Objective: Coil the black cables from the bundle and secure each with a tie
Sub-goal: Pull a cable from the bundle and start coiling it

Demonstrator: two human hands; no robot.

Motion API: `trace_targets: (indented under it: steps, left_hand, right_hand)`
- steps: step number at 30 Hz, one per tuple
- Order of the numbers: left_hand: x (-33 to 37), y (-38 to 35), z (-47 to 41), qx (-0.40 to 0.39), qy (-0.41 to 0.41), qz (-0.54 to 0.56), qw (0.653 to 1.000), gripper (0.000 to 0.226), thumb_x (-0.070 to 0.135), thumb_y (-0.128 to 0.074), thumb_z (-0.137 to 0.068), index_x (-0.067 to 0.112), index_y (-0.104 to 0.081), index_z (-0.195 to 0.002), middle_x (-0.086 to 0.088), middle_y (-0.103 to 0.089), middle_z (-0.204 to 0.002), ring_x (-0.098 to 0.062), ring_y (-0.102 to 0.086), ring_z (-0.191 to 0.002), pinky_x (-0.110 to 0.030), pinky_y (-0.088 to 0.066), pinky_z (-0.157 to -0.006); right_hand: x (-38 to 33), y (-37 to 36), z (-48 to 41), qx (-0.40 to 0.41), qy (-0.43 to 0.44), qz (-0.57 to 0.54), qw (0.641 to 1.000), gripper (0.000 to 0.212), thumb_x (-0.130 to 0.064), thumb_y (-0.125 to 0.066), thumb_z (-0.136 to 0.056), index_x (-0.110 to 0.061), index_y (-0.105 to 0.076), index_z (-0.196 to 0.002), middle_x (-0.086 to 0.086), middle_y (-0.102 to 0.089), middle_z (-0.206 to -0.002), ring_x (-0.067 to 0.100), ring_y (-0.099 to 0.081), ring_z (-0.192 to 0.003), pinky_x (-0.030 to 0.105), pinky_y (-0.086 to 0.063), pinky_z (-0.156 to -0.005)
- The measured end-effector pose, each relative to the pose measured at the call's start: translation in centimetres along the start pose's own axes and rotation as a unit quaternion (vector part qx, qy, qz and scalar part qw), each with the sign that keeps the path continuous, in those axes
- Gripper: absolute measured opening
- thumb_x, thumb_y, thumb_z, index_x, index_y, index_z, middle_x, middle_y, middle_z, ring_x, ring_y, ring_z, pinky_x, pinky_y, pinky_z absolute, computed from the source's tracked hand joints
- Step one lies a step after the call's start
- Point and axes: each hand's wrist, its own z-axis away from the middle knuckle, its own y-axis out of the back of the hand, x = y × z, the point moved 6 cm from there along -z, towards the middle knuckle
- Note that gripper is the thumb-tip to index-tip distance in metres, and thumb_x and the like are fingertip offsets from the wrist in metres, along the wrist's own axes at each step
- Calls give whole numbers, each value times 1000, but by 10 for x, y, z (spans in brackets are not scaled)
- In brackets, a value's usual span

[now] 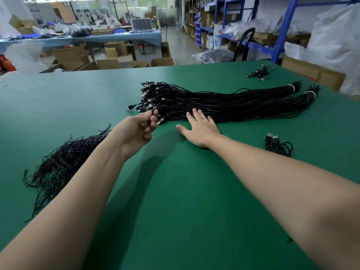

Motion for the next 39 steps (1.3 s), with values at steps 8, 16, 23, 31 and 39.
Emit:
trace_targets:
  steps: [8,16,23,31,39]
  left_hand:
    - [57,48,38,50,-133,220,965,17,18,-51,-94,26,-66,-93,15,-61,-76,4,-54,-67,-18,-26,-60]
    - [10,19,72,110,-134,-180,968,18,22,-60,-101,20,-74,-111,4,-75,-93,-6,-65,-81,-24,-42,-65]
    - [-46,-21,100,84,-115,-222,965,6,13,-73,-92,7,-72,-90,-6,-73,-73,-13,-66,-68,-23,-51,-62]
    - [-72,-53,130,2,-90,-306,948,12,17,-79,-87,8,-72,-88,-10,-77,-78,-22,-75,-75,-37,-60,-85]
    - [-56,-68,161,-106,-171,-397,895,20,23,-68,-97,14,-69,-115,-6,-75,-110,-11,-67,-101,-45,-54,-96]
  right_hand:
    - [1,-1,1,0,5,4,1000,85,-74,-23,-96,-25,-3,-162,0,11,-169,15,11,-155,40,3,-126]
    - [-58,12,57,-71,75,-384,918,63,-23,-49,-92,-15,-38,-154,2,-31,-163,11,-36,-145,32,-26,-118]
    - [-74,27,139,-142,1,-853,503,39,-27,-34,-104,-3,-56,-126,18,-72,-117,27,-71,-110,39,-48,-103]
    - [-44,38,196,-112,-72,-892,432,36,-20,-35,-110,-2,-65,-99,9,-74,-77,22,-76,-74,33,-64,-69]
    - [-42,54,245,-127,-29,-847,515,24,-13,-43,-107,-2,-62,-98,5,-69,-66,17,-73,-63,30,-61,-59]
